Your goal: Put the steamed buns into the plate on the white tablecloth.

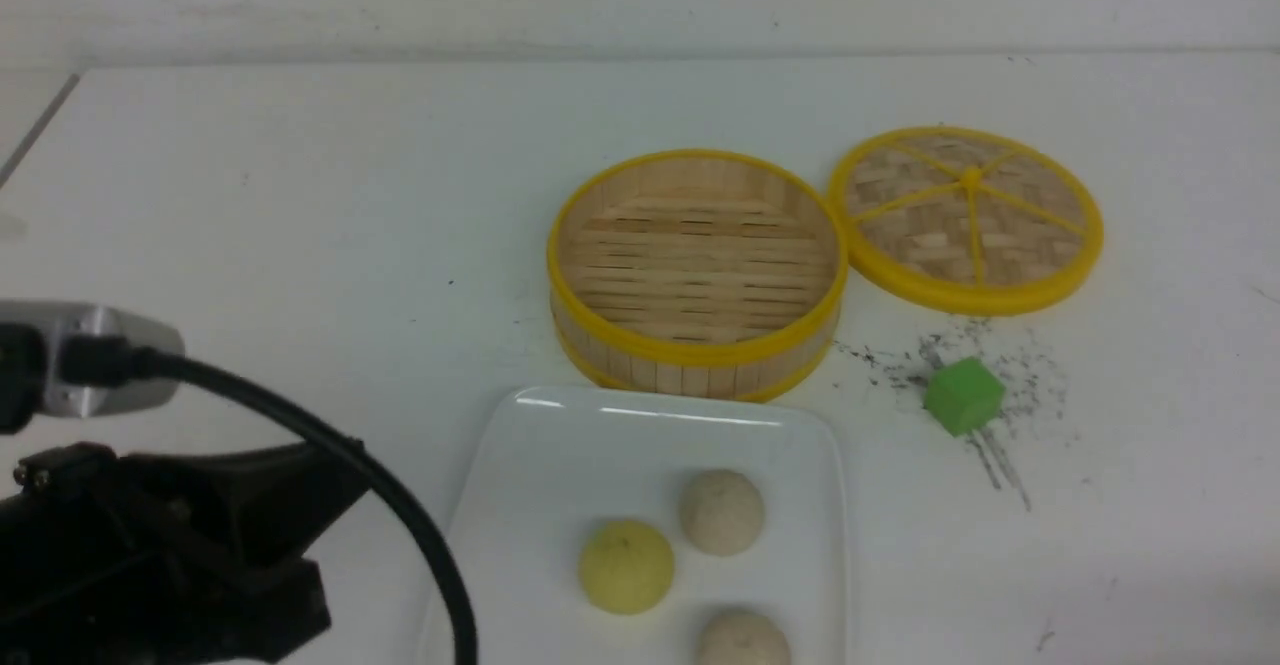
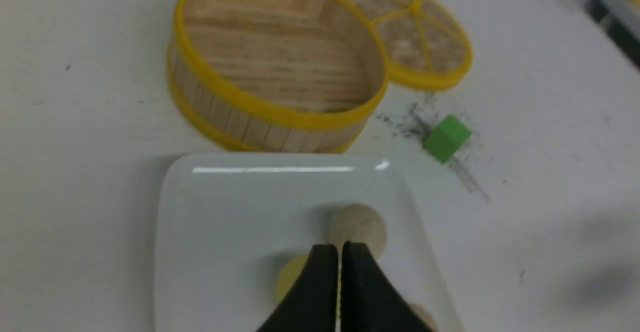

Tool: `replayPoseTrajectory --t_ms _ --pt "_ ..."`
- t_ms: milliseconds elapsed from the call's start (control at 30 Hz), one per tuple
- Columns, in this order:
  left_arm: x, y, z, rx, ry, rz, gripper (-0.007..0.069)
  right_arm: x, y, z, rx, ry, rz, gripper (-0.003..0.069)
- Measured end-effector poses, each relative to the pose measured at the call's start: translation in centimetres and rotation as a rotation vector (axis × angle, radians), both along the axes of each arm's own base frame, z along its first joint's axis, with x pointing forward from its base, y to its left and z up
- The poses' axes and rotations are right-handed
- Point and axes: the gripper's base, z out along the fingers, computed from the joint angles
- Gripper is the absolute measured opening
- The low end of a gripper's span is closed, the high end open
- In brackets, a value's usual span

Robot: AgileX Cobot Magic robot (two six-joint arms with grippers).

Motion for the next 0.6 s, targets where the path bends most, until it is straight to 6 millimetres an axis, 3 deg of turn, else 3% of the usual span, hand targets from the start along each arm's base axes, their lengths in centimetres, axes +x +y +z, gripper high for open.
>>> replayPoseTrajectory --t_ms 600 --pt "0.04 -0.04 0.17 -0.006 -0.020 -0.003 0.0054 0.00 0.00 0.00 0.001 0.000 -0.001 0.0141"
